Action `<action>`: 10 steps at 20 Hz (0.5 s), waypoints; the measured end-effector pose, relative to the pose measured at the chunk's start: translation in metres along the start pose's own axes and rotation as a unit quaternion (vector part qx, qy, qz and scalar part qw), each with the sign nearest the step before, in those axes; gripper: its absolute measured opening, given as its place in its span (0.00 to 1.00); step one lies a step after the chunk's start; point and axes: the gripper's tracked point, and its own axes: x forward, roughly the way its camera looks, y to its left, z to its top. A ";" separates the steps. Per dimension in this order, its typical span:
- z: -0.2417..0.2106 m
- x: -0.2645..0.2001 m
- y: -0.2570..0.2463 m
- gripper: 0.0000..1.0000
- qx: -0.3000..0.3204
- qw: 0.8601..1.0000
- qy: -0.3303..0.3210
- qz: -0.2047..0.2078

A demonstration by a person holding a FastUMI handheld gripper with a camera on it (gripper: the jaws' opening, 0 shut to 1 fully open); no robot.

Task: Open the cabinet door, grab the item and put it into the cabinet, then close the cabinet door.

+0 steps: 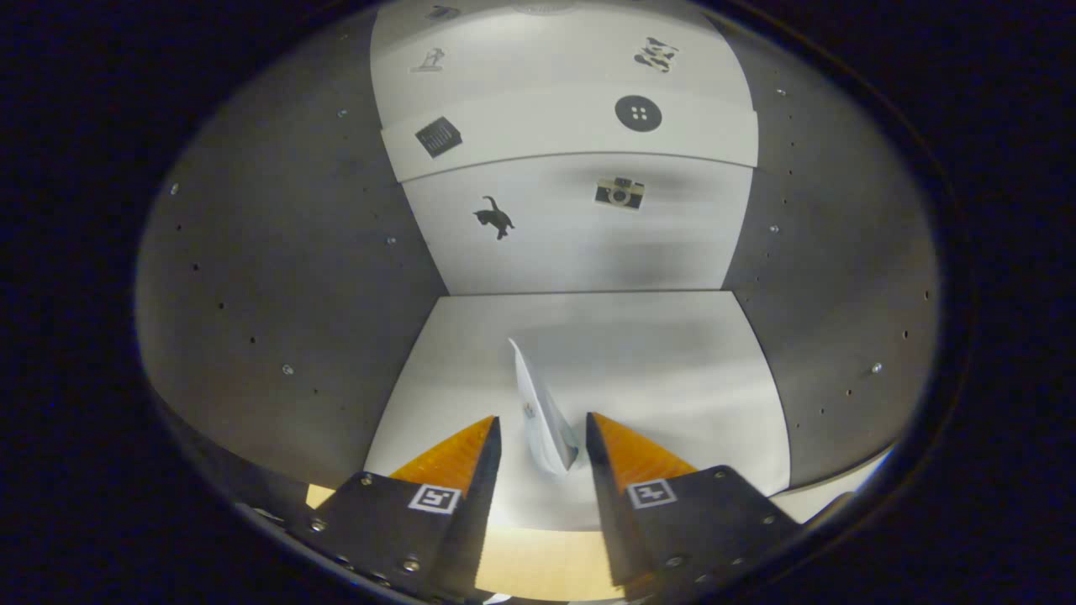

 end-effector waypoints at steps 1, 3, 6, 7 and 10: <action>0.007 -0.002 0.007 0.73 0.003 1.000 -0.021 0.013; 0.024 -0.015 0.011 0.95 0.002 0.997 -0.069 0.025; 0.045 -0.034 0.005 0.99 -0.006 0.990 -0.141 0.013; 0.052 -0.042 0.004 0.99 -0.006 0.987 -0.162 0.011; 0.064 -0.068 0.002 0.98 -0.004 0.978 -0.207 0.010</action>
